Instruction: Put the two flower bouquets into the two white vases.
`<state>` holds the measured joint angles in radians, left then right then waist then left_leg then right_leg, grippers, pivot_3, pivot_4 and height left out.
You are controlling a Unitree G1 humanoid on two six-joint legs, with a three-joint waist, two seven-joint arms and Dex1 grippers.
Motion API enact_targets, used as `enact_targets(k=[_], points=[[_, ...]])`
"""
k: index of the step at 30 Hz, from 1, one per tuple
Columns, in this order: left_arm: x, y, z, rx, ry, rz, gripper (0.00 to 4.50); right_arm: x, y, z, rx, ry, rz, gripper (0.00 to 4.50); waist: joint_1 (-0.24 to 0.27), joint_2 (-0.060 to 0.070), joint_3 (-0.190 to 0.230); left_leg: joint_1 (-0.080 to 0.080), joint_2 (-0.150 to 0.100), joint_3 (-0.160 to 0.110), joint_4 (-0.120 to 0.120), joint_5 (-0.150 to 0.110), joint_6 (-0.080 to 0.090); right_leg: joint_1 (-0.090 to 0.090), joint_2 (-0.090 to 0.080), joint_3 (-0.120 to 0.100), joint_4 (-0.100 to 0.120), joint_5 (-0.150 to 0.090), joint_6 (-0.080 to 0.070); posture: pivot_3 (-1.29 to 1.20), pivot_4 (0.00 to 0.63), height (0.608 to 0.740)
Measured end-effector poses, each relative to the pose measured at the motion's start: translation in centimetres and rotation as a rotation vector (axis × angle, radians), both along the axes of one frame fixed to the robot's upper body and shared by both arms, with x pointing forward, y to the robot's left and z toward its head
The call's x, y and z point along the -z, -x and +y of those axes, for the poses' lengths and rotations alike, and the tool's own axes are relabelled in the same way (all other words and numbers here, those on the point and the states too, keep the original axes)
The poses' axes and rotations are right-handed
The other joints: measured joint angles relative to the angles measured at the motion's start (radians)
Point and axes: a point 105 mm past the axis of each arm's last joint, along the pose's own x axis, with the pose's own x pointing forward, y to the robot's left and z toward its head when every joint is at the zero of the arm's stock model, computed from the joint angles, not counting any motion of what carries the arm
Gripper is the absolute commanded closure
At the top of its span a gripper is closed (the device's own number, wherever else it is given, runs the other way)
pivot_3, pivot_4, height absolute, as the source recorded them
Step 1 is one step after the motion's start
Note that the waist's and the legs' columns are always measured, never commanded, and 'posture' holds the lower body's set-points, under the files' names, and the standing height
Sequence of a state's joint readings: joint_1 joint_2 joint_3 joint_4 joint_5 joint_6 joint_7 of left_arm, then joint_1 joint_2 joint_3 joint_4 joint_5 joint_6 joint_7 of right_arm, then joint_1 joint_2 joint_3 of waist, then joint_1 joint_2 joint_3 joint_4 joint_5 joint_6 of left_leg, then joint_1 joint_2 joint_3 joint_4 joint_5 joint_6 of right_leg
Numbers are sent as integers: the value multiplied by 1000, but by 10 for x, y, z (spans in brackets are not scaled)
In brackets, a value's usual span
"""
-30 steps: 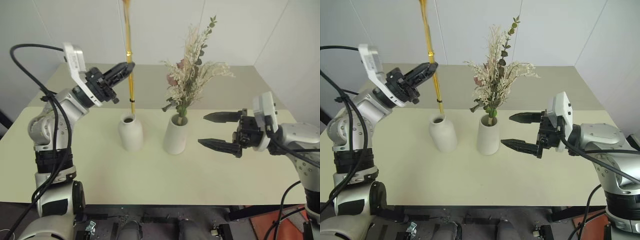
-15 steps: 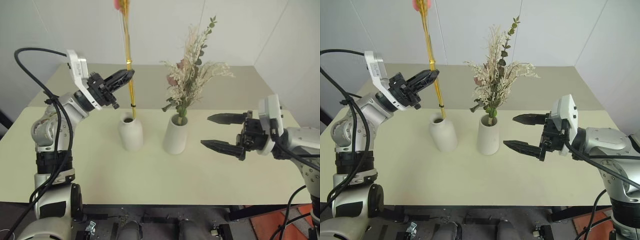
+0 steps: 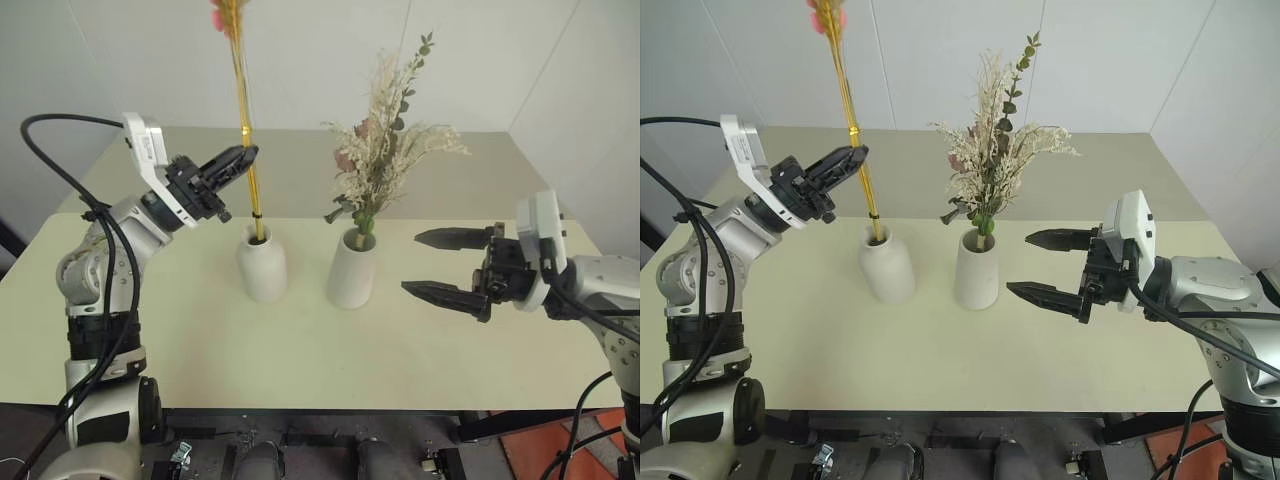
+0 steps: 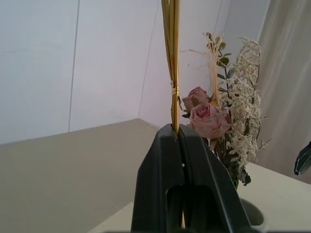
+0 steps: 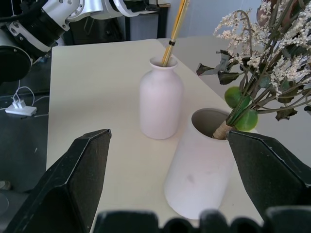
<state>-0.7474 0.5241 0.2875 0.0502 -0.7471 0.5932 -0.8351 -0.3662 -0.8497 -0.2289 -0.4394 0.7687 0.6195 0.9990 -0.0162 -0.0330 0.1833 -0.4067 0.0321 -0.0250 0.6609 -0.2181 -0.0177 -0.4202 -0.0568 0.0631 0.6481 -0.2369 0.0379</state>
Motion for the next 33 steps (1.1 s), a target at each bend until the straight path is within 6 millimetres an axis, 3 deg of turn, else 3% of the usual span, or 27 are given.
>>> enact_targets(k=[3,9,12,14,18,21,25,33], points=[[11,2,-1,-7,-55,19,3874,0,0,0,1,0,0,0,-1,0,0,0,0,0,0,0,0,0,0,0,0,0,0,0,150,740],[39,9,10,-48,-151,100,1867,2,1,-2,12,-2,6,0,-3,0,0,0,0,0,0,0,0,0,0,0,0,0,0,0,150,740],[50,31,30,-42,-187,170,838,3,2,-3,18,1,6,0,-13,0,0,-1,1,0,0,0,0,-1,0,0,0,0,0,0,150,740],[47,47,42,-29,-201,176,220,3,2,-4,20,3,6,0,-16,0,0,0,1,0,0,0,0,-1,0,0,0,0,0,0,150,740],[46,82,56,30,-281,192,220,4,2,-4,15,5,13,0,-20,0,0,1,1,0,0,0,0,0,0,0,0,-1,0,0,150,740],[52,96,65,37,-333,215,220,5,1,-6,12,7,23,0,-16,0,0,1,1,0,0,0,0,0,0,0,0,-1,0,0,150,740],[44,106,73,39,-397,160,220,6,-1,-11,16,20,40,0,-12,0,0,1,1,0,0,0,0,0,0,0,0,-1,-1,0,150,740],[38,118,67,107,-485,91,220,9,-9,-27,69,53,69,0,-9,0,0,1,2,1,0,0,0,-1,0,0,0,-1,-1,0,150,740]])
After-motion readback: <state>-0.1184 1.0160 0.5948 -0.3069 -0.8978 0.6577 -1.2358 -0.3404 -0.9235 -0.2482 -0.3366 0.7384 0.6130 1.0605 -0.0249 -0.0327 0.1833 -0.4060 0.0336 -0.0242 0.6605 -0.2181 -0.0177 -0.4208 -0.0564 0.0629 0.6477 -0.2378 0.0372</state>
